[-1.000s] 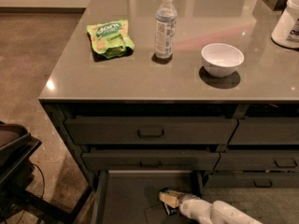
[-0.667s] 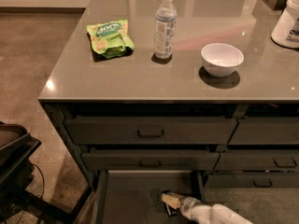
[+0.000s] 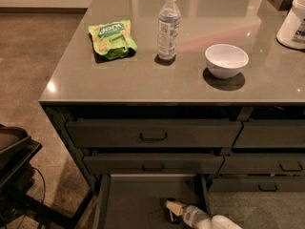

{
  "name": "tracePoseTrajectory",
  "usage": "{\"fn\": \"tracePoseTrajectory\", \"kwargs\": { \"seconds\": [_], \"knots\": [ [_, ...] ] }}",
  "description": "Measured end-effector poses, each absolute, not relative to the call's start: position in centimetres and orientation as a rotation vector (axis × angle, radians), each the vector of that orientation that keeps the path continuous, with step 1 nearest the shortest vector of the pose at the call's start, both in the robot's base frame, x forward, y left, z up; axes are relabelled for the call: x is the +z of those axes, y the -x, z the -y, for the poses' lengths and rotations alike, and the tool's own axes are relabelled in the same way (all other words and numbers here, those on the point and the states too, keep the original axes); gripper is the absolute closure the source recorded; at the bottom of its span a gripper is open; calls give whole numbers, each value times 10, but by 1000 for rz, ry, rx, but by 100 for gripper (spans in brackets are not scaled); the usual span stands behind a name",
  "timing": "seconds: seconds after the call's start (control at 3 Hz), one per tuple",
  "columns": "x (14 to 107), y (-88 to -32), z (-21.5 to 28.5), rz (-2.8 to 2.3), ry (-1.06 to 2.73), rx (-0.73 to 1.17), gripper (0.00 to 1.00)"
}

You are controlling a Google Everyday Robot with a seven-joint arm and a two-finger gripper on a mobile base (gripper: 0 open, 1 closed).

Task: Place rxbar blueberry into bottom drawer

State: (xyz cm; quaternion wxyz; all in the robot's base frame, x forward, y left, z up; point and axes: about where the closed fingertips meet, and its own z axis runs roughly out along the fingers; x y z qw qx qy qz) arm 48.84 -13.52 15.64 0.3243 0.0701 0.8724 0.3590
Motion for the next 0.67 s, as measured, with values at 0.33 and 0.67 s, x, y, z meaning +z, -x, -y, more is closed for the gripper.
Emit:
{"fn": "tracePoseTrajectory", "kwargs": {
  "seconds": [0.33,0.67],
  "knots": [
    [154,-489,136,-2287,-190,940,81],
    [154,-489,136,-2287,-190,940,59]
  ]
}}
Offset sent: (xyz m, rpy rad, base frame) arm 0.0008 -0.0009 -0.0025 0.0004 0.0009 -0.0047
